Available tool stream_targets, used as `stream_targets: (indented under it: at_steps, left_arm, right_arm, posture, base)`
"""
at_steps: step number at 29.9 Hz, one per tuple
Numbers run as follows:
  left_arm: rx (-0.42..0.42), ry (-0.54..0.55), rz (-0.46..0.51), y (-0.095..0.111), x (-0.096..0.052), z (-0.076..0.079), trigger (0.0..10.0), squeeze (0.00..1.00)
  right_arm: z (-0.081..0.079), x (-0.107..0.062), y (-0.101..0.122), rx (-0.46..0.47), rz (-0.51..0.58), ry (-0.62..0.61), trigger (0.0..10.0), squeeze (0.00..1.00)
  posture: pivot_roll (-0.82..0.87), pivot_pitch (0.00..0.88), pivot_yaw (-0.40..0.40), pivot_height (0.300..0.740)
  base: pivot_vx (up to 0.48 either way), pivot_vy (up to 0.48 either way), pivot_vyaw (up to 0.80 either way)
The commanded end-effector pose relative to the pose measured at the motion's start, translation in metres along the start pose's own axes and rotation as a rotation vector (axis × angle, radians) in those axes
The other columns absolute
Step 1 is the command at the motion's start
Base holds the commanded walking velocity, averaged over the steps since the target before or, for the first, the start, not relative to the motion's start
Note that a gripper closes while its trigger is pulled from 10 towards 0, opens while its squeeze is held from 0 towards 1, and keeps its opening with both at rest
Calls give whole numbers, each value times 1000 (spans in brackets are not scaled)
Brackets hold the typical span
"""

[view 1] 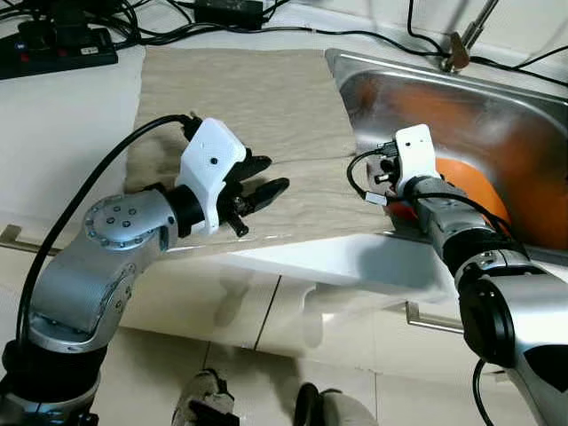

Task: Kitchen organization

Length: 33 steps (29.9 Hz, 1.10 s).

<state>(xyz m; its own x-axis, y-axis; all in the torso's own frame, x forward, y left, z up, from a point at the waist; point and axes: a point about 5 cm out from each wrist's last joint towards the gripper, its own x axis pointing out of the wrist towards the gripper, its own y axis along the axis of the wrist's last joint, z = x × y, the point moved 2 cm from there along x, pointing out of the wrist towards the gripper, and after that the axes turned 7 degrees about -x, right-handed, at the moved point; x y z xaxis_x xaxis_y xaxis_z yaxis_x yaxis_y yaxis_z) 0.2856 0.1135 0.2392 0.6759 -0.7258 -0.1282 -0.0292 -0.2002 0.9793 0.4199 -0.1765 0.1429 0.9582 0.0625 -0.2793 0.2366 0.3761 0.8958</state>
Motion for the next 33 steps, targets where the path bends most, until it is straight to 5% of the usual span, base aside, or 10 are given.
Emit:
stream_targets:
  at_steps: [1, 7, 9, 11, 16, 19, 26, 33]
  left_arm:
    - [15, 1, -1, 1, 1, 0, 10000, 0]
    - [-36, 89, 50, 9, 12, -14, 10000, 0]
    - [-69, 118, 71, 5, 16, -18, 10000, 0]
    - [-84, 148, 82, -1, 22, -20, 10000, 0]
    - [-132, 152, 122, -5, 32, -16, 10000, 0]
    - [-186, 163, 146, -11, 37, -12, 10000, 0]
    - [-165, 313, 177, -25, 35, -18, 10000, 0]
    - [-176, 432, 167, -40, 22, -23, 10000, 0]
  right_arm:
    - [4, -1, -5, 20, -27, -23, 10000, 1000]
    - [24, -1, 35, 74, 128, -88, 10000, 1000]
    - [32, -4, 54, 126, 237, -102, 10000, 0]
    - [38, -8, 67, 201, 350, -95, 10000, 0]
    - [38, -23, 69, 223, 503, -88, 10000, 0]
    - [27, -59, 60, 238, 604, -95, 10000, 0]
    - [5, -125, 60, 284, 696, -133, 10000, 0]
    - [-26, -148, 52, 308, 633, -9, 10000, 0]
  posture:
    - [303, 171, -137, 740]
    - [246, 100, -95, 740]
    - [206, 73, -78, 740]
    - [152, 41, -57, 740]
    - [71, 9, -9, 740]
    - [14, 0, 22, 740]
    - [-34, 0, 18, 740]
    - [-37, 0, -16, 740]
  base:
    - [0, 0, 0]
    - [0, 0, 0]
    - [0, 0, 0]
    - [0, 0, 0]
    - [0, 0, 0]
    - [0, 0, 0]
    - [0, 0, 0]
    - [0, 0, 0]
